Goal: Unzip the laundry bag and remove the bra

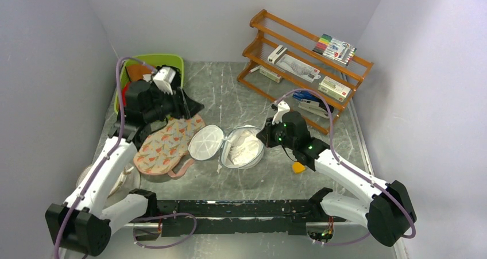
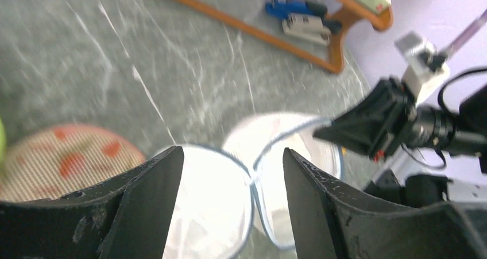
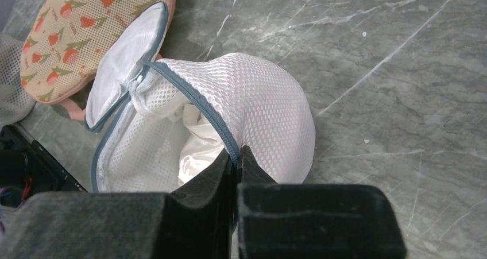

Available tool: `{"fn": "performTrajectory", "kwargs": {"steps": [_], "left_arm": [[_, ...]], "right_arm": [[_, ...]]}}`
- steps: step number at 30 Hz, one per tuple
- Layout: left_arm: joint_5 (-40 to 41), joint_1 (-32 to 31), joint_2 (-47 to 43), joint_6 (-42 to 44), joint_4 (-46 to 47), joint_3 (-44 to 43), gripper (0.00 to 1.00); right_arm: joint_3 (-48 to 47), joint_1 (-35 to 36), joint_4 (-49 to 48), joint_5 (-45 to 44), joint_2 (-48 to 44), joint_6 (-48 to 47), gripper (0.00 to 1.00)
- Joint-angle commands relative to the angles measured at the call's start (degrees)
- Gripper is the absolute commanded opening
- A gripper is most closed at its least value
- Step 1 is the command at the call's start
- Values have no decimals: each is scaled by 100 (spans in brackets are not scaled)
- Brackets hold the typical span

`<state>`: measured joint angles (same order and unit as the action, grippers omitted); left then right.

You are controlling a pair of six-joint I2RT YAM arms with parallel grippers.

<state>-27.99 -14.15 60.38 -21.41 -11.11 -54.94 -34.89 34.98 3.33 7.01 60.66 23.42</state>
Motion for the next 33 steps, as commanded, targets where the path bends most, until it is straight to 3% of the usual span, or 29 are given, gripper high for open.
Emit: {"fn": "performTrajectory", "kwargs": {"steps": [1,5,8,12,18,21,26,33], "left_arm": [[-725,-165,-713,-639,-140,765,75],[-882,-675,-1055,-1099,144,1366,79],[-676,-1361,-757,-1196,303,1426,78],[433,-2613,4,-1057,366,1054,72],[2554,-4026,1385,-752,208,196,50],[2918,-4167,1787,-820,455,170,44],[2724,-4188,2316,-904,893,154,43],[2388,-4195,2902,-1027,1428,249,55]], "right_arm": [[-6,-19,-262,-122,-52,-63,0],[72,-24,-350,-127,-37,-76,0],[61,-23,-333,-124,-38,-98,0],[37,-32,-276,-184,-74,-144,0],[124,-50,-278,-177,-243,-89,0],[144,-59,-246,-150,-265,-68,0],[166,-61,-250,-138,-274,-80,0],[238,-61,-333,-83,-220,-51,0]]}}
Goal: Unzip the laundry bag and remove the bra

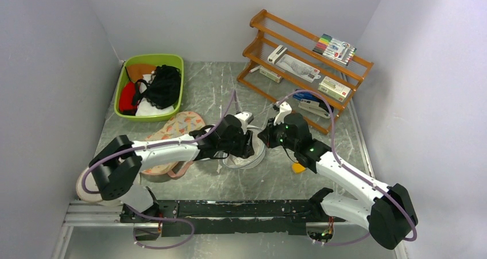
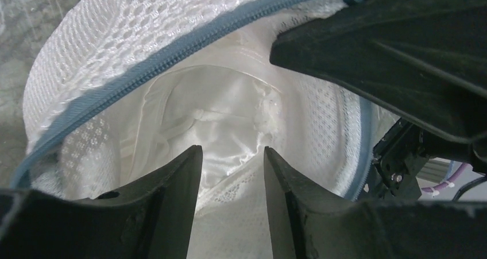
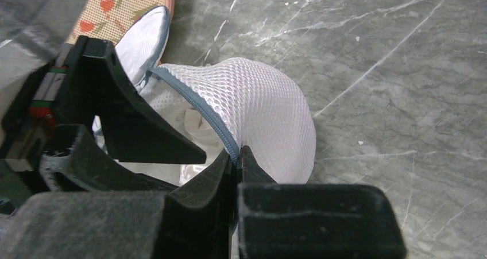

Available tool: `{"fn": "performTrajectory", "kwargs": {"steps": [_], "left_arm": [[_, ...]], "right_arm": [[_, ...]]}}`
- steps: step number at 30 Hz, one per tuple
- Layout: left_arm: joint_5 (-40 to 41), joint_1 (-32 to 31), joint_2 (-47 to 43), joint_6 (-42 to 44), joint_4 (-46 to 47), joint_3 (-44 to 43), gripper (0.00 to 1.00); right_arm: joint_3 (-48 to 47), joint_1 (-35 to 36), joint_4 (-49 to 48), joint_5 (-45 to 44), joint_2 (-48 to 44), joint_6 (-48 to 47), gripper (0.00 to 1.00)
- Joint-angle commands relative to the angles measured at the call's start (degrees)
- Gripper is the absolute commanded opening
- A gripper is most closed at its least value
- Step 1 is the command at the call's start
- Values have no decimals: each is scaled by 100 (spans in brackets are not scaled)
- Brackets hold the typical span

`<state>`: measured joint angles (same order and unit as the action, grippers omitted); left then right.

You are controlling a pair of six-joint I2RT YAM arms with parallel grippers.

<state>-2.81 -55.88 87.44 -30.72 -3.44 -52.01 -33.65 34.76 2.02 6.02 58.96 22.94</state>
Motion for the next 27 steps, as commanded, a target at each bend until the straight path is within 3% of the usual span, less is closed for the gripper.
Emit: {"fn": "performTrajectory", "kwargs": {"steps": [1,7,15,24,27], "left_arm": [[-180,-20,265,-122,747,-5,56],[-219,-28,683,-79,978,46,64],[-86,-70,1305,-13,964,3,63],[-350,-72,929,49,864,29,15],[-486,-74,623,73,784,-19,9]], "right_arm": [[125,-40,-198,18,-31,-1,0],[249,-37,-252,72,-50,44,0],[430,-39,-296,105,-6,71,0],[839,-41,-231,190,-34,160,0],[952,-37,-272,201,-73,215,0]]}}
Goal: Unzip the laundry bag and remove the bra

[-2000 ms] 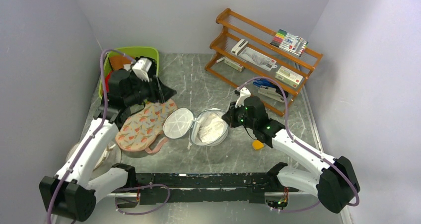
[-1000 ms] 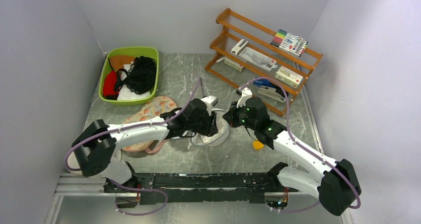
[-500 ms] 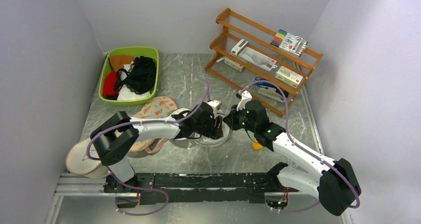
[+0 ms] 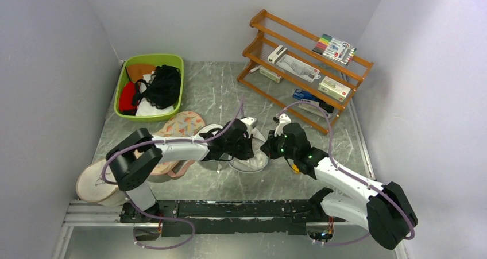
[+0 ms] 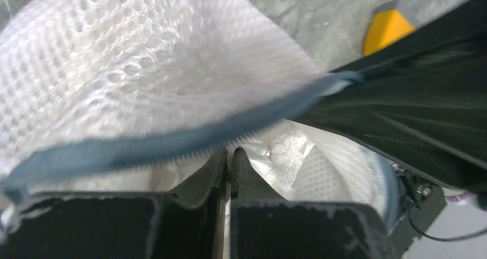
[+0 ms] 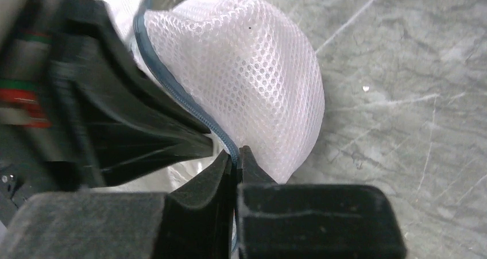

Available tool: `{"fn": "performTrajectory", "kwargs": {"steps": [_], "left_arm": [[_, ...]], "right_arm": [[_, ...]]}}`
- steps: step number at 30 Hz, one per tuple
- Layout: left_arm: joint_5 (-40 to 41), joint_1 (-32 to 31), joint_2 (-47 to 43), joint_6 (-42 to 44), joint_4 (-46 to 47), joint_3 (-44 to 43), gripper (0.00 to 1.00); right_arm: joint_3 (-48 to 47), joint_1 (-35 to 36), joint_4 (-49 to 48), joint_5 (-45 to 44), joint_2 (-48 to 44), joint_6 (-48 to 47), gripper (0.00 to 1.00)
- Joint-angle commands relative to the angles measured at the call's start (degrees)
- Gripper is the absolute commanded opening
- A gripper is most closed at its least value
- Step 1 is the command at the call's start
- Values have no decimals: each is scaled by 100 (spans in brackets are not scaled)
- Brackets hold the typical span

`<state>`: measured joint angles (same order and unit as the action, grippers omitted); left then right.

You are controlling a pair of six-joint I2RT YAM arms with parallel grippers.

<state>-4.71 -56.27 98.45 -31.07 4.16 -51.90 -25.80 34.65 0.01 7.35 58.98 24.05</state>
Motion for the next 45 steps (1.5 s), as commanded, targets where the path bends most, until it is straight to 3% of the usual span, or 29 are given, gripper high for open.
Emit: {"fn": "performTrajectory", "kwargs": {"steps": [1,16,22,28,40,45], "left_arm": [[-319,-35,-576,116,-2,-36,9],[-455,-34,-1771,212,-360,-227,7],[-365,-25,-2212,-83,157,90,7],[-149,-18,-2362,-390,-164,-19,7],[-1789,17,-3355,-243,1245,-304,7],[-819,19,-3765,-360,1008,-332,7]], "right_arm": [[183,-29,-71,63,-79,111,0],[336,-24,-73,-312,-224,213,0],[471,-25,-241,-259,-158,372,0],[499,-32,-160,-451,-376,329,0],[516,-29,-280,-393,-264,380,0],[518,-21,-282,-379,-255,389,0]]}}
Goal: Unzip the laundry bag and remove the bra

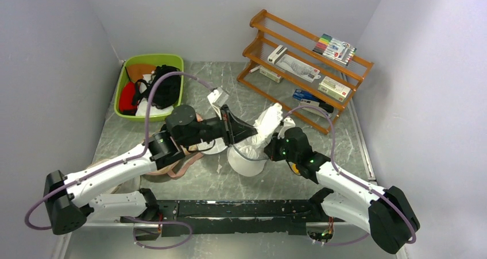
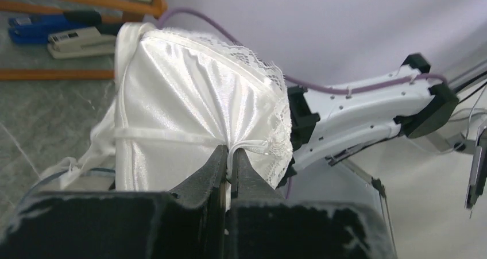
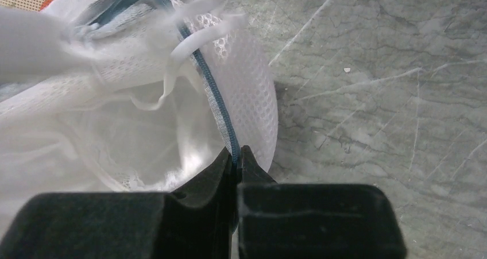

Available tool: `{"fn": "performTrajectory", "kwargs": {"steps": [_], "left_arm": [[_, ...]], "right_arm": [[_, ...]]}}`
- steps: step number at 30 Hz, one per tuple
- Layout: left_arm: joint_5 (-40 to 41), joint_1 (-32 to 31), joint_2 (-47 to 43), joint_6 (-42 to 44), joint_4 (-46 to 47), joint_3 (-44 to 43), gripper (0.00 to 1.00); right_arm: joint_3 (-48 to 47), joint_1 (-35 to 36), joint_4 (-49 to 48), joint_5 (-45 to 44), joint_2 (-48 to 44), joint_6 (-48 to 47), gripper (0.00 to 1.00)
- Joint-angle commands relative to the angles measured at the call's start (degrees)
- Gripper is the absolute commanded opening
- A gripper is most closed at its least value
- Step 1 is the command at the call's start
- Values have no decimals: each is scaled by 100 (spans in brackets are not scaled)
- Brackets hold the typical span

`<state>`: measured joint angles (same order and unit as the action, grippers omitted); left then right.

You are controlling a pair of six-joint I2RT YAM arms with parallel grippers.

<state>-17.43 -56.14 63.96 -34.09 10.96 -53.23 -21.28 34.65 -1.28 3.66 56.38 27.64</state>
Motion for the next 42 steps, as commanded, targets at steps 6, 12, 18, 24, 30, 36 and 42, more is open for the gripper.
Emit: {"fn": "performTrajectory", "kwargs": {"steps": [6,12,18,24,30,36,42], "left_arm": [[1186,15,-741,66,-116,-95,7],[1694,18,-1107,413,-437,-314,7],[1764,22,-1199,797,-829,-654,7],[2186,20,-1388,1185,-1369,-844,7],[4348,24,-1441,1304,-2622,-1395,7],[5978,24,-1304,1619,-3827,-1847,7],[7203,21,-1169,2104,-4614,-2136,7]], "right_arm": [[56,-25,-137,-13,-13,18,0],[70,-29,-183,2,3,31,0],[31,-29,-147,-11,16,16,0],[-34,-24,-171,-67,108,-6,0],[-38,-22,-233,10,130,20,0],[9,-26,-244,-24,148,1,0],[-33,-27,-268,-76,261,-64,0]]}}
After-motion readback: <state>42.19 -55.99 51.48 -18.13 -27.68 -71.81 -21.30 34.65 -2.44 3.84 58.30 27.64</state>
